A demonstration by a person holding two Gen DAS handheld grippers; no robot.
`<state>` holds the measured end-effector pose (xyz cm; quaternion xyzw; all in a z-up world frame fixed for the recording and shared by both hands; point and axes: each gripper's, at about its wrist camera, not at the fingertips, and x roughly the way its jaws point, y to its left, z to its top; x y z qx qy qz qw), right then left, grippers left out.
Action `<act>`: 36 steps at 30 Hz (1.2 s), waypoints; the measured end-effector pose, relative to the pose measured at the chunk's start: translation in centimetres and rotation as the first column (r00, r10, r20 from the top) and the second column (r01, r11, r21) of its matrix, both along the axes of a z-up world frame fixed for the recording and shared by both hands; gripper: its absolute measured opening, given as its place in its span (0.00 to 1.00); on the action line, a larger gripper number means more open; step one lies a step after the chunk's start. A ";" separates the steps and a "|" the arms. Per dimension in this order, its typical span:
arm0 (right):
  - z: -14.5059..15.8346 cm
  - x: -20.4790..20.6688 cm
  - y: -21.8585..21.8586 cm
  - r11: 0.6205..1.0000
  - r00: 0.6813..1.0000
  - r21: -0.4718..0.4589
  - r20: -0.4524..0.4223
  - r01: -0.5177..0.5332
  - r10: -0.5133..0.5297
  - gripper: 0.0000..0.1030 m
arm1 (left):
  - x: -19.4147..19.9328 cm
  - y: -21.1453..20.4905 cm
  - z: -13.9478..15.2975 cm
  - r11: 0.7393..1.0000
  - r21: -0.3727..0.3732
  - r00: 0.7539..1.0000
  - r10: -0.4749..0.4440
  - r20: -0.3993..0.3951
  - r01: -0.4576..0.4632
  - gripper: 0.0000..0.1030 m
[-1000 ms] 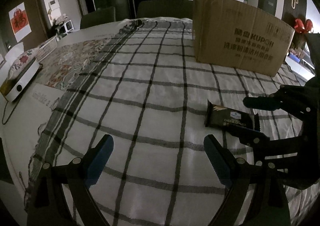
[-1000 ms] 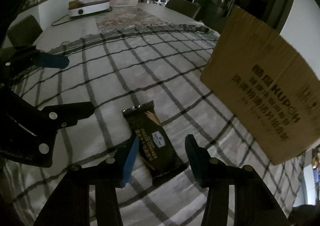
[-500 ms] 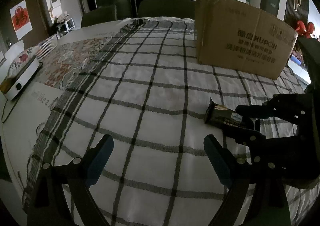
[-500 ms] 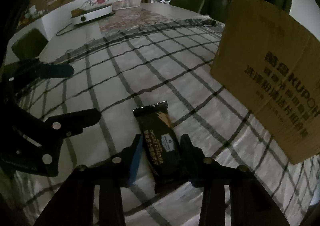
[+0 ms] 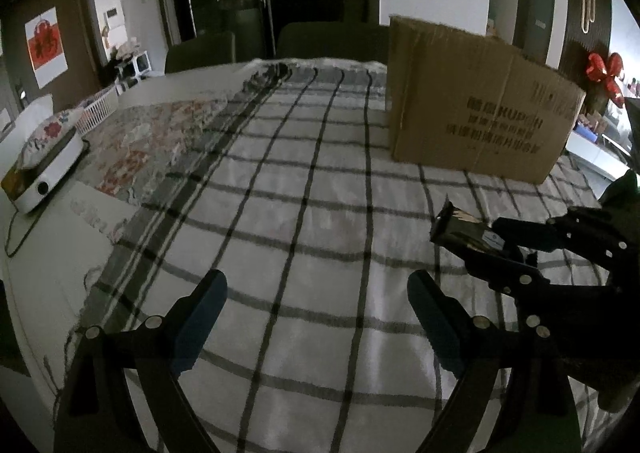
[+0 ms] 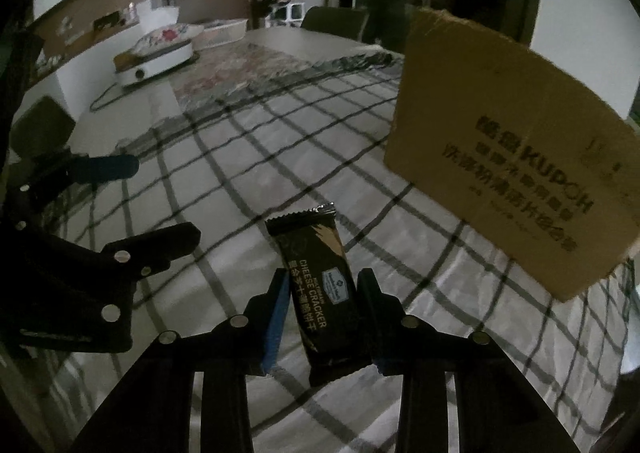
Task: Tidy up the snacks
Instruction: 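Close the right gripper on the black cracker packet, then lift the cracker packet with the right gripper and carry it over the box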
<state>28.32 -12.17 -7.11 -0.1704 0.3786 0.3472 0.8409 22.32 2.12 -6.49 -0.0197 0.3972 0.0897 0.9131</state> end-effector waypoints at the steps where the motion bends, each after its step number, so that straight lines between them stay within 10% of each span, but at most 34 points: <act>1: 0.3 -0.1 -0.2 1.000 1.000 0.009 0.003 0.014 -0.014 0.35 | 0.0 0.0 0.3 1.000 0.003 1.000 -0.004 0.007 0.004 0.90; 36: 10.7 5.0 -6.2 0.859 0.870 0.294 0.139 0.420 -0.473 0.35 | 9.8 -2.4 10.8 0.978 0.013 0.945 -0.205 0.256 0.208 0.96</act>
